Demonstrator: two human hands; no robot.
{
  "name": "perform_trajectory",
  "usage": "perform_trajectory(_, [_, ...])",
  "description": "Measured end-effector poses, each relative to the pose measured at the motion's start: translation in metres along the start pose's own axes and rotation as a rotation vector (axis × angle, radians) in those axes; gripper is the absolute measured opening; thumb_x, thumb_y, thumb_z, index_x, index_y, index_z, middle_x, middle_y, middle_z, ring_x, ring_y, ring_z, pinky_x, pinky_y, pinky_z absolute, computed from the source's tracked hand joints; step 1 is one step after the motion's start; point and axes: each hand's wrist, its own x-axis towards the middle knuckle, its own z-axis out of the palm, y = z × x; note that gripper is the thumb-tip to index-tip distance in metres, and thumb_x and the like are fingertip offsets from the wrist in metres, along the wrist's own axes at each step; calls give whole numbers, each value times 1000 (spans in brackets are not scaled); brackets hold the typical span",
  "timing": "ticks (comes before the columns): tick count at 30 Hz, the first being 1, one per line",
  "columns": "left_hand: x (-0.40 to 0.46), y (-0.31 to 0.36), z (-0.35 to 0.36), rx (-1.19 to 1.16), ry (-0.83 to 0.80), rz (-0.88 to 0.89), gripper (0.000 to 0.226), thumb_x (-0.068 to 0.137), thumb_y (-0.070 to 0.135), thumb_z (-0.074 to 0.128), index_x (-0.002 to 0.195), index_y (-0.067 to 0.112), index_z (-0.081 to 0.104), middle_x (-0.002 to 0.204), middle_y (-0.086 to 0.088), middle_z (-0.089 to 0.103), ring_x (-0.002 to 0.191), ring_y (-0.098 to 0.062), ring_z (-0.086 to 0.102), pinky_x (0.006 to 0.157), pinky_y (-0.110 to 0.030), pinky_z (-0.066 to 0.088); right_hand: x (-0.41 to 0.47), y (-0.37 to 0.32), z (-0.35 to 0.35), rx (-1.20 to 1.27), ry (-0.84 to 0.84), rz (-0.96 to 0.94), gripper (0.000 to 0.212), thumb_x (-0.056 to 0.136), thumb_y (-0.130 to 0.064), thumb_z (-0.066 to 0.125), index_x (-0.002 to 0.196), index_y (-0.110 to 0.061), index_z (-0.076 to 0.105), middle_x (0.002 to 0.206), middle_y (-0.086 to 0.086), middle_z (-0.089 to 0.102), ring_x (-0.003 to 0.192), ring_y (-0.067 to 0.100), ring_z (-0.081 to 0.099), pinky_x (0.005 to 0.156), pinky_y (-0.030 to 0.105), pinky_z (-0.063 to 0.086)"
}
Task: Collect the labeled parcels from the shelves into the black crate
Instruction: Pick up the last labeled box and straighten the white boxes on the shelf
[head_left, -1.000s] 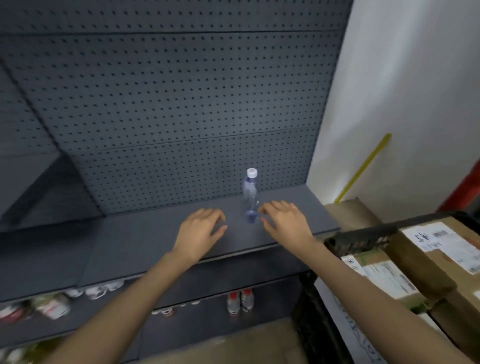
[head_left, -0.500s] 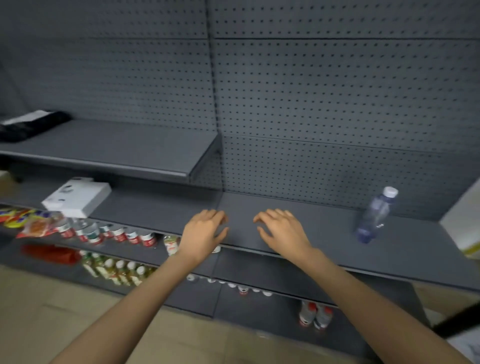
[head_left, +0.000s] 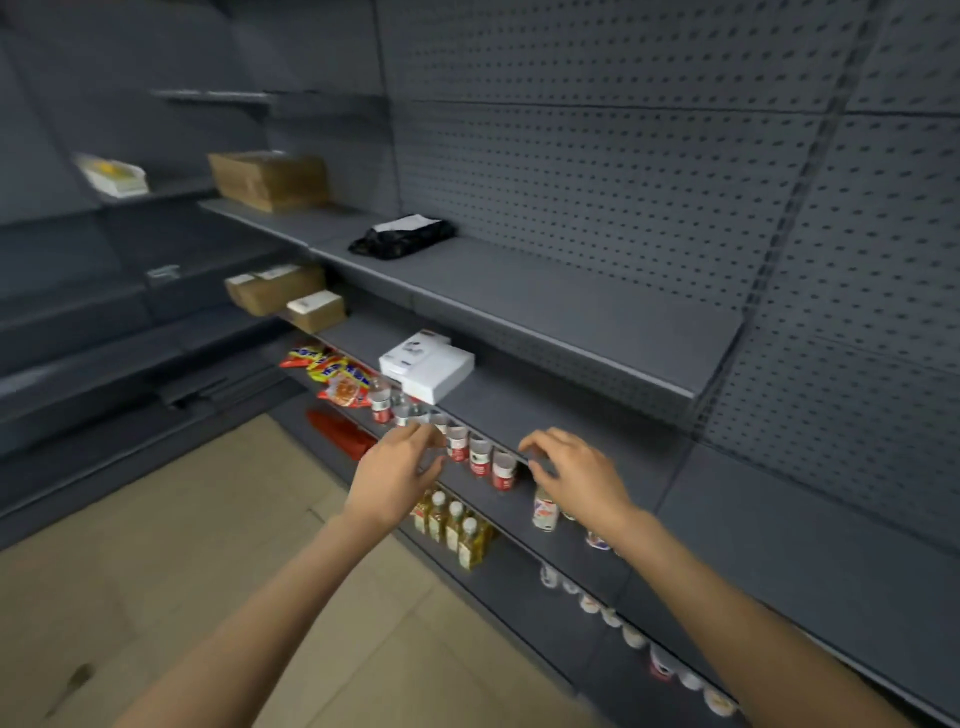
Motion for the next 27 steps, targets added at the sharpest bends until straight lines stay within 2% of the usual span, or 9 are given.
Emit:
perform_trajectory(5, [-8,-55,-16,60,1,-105,20,82,25,64,97,13,59,90,-3,61,86,-24,57,65,-33,46,56,-43,31,-4,-41,-135,19,93,-24,52,111,-26,59,108,-6,61,99,16,58,67,28,39])
perform_trajectory(8, [-11,-80,-18,59,19,-181,20,83,26,63,98,14,58,89,-2,59,86,-23,57,65,-30,43,86,-61,49,11,-72,-188,20,93,-25,53,112,-27,59,112,-8,61,102,15,57,71,25,34])
perform_trajectory(14, [4,-140,-11,46,13,-293,22,85,30,60,103,18,57,96,1,61,92,-20,57,73,-33,49,154,-81,94,61,-128,-275,19,92,-25,54,110,-26,59,112,-8,63,100,13,58,79,27,44])
perform_trajectory(18, [29,-189,-8,100,-1,-356,21,87,33,57,104,21,56,96,1,59,93,-19,56,73,-37,49,215,-96,124,99,-156,-328,18,92,-23,55,110,-25,59,109,-9,63,97,11,57,78,23,41])
perform_trajectory(27, [122,-300,0,106,24,-435,20,87,35,56,103,23,56,99,6,59,93,-13,55,73,-29,48,360,-116,175,104,-188,-355,20,93,-29,55,113,-28,56,114,-8,62,102,13,57,75,19,37])
